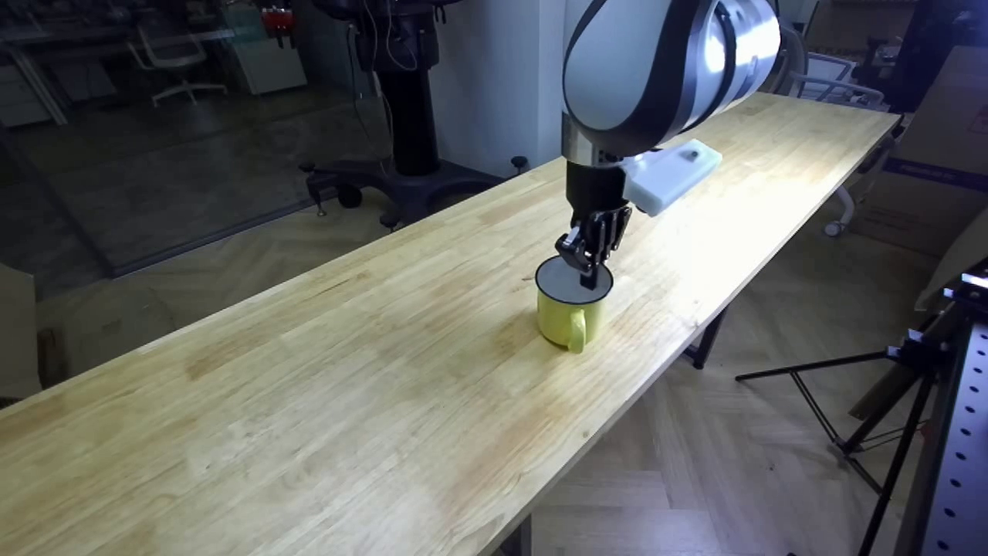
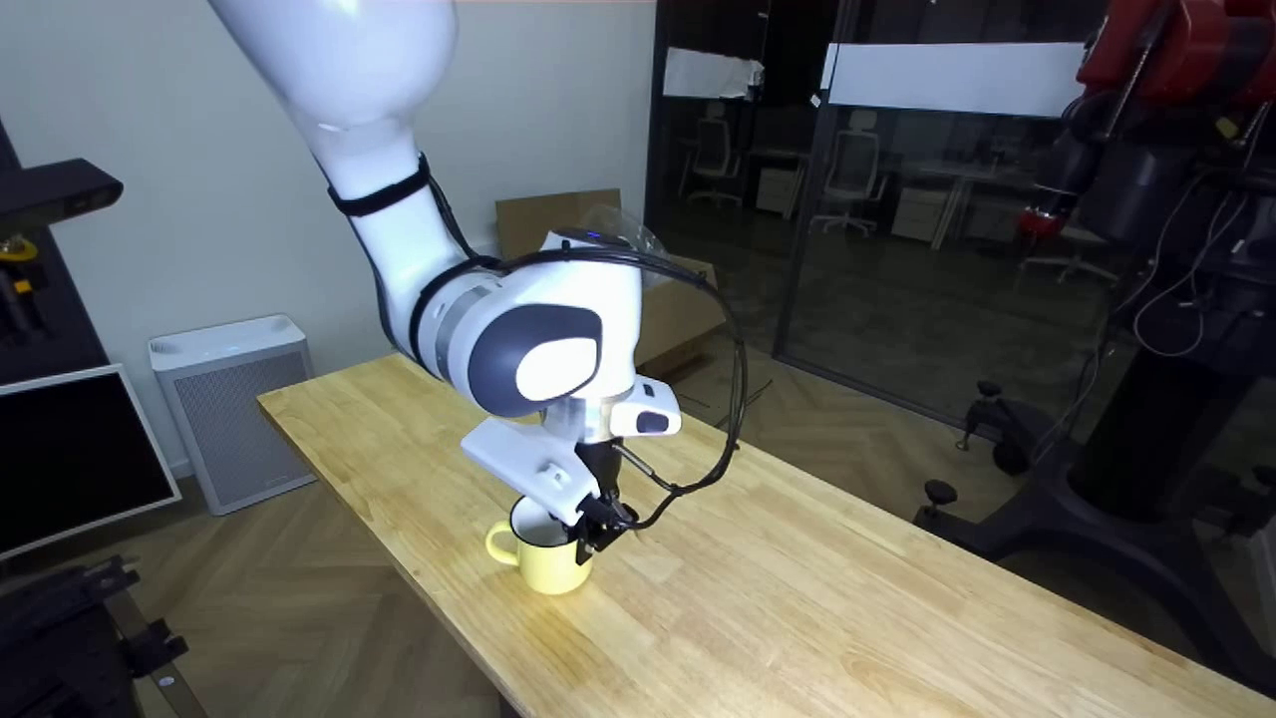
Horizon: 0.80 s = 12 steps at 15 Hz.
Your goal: Move the cup backwards.
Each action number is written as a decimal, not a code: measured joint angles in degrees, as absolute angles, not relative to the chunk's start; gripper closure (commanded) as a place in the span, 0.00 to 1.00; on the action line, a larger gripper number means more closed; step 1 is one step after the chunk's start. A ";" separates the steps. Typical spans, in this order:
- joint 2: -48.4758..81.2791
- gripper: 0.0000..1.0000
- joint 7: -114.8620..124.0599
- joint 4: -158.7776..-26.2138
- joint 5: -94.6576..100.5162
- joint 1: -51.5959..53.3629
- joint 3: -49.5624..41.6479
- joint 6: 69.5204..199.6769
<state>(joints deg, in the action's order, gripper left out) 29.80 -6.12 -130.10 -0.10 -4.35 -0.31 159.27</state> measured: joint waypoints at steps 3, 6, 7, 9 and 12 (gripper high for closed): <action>30.59 0.97 -5.72 -127.61 -0.83 -5.24 -1.44 159.05; 32.22 0.97 -5.79 -123.46 -2.80 -6.54 -0.73 157.33; 32.87 0.97 -5.81 -121.75 -3.46 -6.93 -0.38 156.33; 34.29 0.97 -5.81 -118.00 -4.34 -7.47 0.04 153.64; 36.77 0.97 -5.76 -112.13 -4.77 -7.71 0.11 147.95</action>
<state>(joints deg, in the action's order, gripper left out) 36.77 -5.76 -112.13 -4.77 -7.71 0.11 147.95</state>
